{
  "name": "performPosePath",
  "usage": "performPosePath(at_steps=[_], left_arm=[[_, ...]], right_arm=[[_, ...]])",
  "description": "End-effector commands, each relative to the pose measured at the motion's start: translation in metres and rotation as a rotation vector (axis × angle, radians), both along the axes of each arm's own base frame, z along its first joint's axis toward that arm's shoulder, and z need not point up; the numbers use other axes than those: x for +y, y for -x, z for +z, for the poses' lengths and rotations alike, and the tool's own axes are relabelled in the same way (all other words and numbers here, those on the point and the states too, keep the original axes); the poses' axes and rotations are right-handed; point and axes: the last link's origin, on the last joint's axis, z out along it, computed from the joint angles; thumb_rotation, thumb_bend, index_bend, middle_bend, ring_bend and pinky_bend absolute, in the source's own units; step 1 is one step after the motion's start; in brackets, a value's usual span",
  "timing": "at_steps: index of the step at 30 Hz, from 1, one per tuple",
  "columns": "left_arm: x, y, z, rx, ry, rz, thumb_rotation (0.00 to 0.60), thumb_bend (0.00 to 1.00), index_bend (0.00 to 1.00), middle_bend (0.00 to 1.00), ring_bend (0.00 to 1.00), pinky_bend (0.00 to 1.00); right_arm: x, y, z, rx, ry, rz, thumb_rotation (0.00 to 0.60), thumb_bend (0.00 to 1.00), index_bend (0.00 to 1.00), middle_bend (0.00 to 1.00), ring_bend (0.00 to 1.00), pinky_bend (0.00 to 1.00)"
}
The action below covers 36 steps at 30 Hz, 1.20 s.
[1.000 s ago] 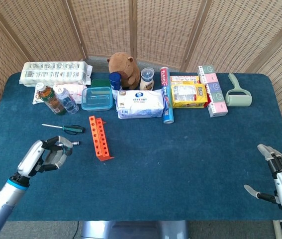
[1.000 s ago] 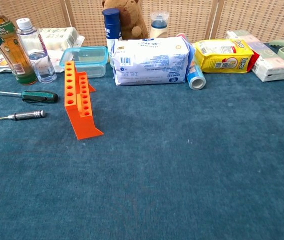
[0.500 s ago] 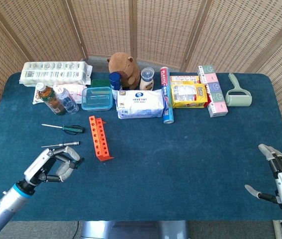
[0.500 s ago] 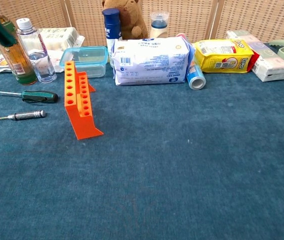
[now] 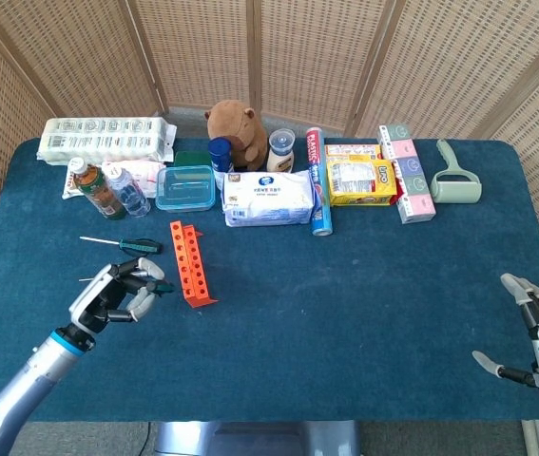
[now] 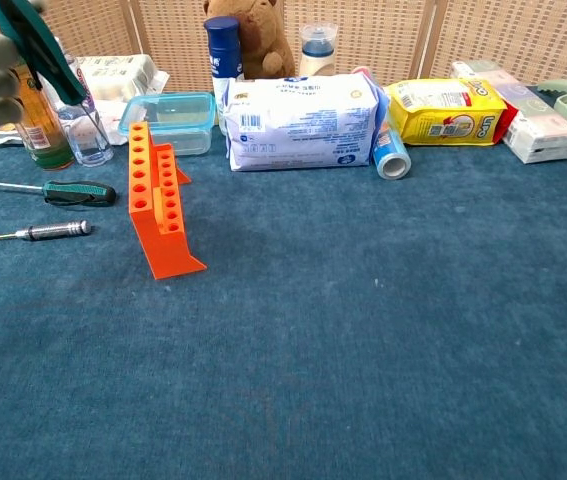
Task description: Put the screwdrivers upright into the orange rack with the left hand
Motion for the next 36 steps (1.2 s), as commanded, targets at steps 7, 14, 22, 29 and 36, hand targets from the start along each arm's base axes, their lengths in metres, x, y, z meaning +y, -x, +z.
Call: performPosePath(at_steps=[7,14,22,29,36], left_arm=[[0.008,-0.003,-0.01,0.023,0.046,0.063,0.6,0.55,0.51,0.85,0.88,0.86],[0.01,-0.001,-0.012,0.022,0.061,0.088,0.6,0.55,0.51,0.85,0.88,0.86],[0.013,0.001,-0.016,0.035,0.075,0.101,0.6,0.55,0.51,0.85,0.88,0.86],[0.015,0.002,-0.019,0.029,0.084,0.101,0.6,0.55,0.51,0.85,0.88,0.86],[0.016,0.004,-0.02,0.034,0.089,0.106,0.6,0.55,0.51,0.85,0.88,0.86]], right_arm=[[0.0,0.001,0.001,0.003,0.002,-0.005,0.6,0.16,0.01,0.09,0.09,0.09],[-0.001,0.001,0.001,0.001,0.003,-0.003,0.6,0.16,0.01,0.09,0.09,0.09],[0.0,0.001,0.001,-0.001,0.005,-0.001,0.6,0.16,0.01,0.09,0.09,0.09],[0.0,0.001,0.001,-0.006,0.004,0.001,0.6,0.16,0.01,0.09,0.09,0.09],[0.0,0.001,0.002,-0.008,0.006,0.0,0.6,0.16,0.01,0.09,0.09,0.09]])
